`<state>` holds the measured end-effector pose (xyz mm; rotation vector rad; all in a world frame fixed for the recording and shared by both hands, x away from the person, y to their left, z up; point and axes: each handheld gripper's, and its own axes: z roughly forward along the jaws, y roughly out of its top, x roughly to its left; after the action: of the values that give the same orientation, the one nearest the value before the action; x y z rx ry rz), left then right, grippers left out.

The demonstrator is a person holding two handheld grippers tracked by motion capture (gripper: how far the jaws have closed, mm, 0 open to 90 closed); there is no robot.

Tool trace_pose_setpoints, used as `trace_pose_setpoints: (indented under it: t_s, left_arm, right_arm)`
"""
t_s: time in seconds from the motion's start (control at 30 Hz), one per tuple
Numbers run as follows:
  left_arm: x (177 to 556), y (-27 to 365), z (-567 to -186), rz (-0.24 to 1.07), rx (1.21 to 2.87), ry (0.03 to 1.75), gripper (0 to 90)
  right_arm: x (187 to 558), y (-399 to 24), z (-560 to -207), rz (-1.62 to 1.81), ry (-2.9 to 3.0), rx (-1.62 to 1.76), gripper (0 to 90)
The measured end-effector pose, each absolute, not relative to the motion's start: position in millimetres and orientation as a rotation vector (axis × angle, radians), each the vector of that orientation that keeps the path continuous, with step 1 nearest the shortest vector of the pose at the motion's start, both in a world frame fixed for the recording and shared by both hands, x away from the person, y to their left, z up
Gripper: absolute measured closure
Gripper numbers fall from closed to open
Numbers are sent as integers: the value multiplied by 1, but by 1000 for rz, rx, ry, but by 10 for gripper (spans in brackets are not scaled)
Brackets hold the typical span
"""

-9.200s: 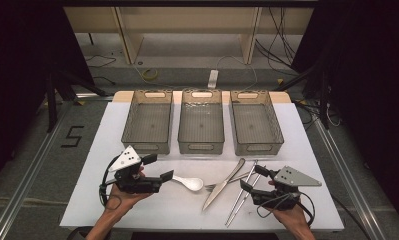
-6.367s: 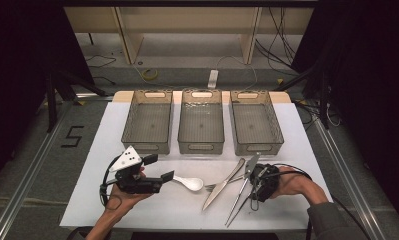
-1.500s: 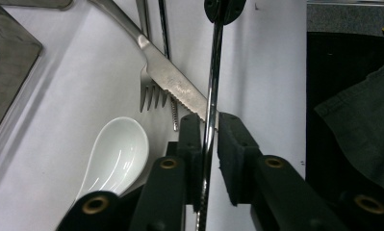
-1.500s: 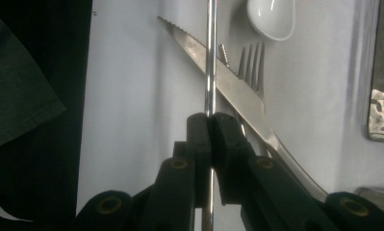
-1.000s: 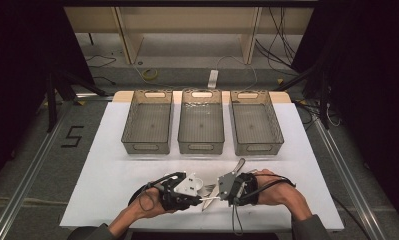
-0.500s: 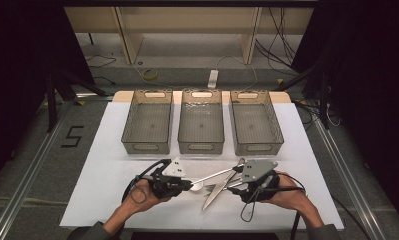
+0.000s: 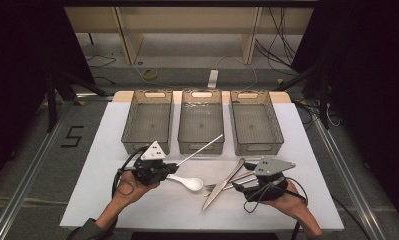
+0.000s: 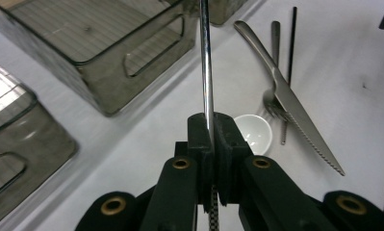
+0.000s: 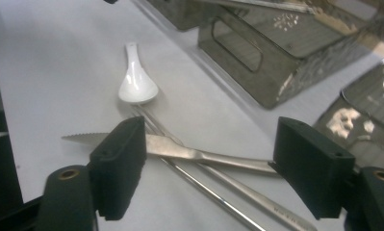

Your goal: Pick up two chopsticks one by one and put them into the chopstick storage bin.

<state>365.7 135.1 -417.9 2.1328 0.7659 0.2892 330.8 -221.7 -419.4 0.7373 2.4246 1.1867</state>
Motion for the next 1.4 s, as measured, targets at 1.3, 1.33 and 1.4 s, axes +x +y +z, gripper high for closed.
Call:
trace_pose_setpoints:
  t_s: [1.3, 1.33, 1.4]
  left_arm:
    - [467, 221, -402, 456, 1830, 1217, 862]
    - [469, 222, -402, 458, 1827, 1224, 862]
    - [473, 223, -403, 471, 1831, 1238, 862]
  right_arm:
    - [319, -236, -426, 1254, 2389, 877, 264]
    - [319, -236, -426, 1256, 2389, 873, 264]
    - [319, -235, -426, 1258, 2387, 871, 264]
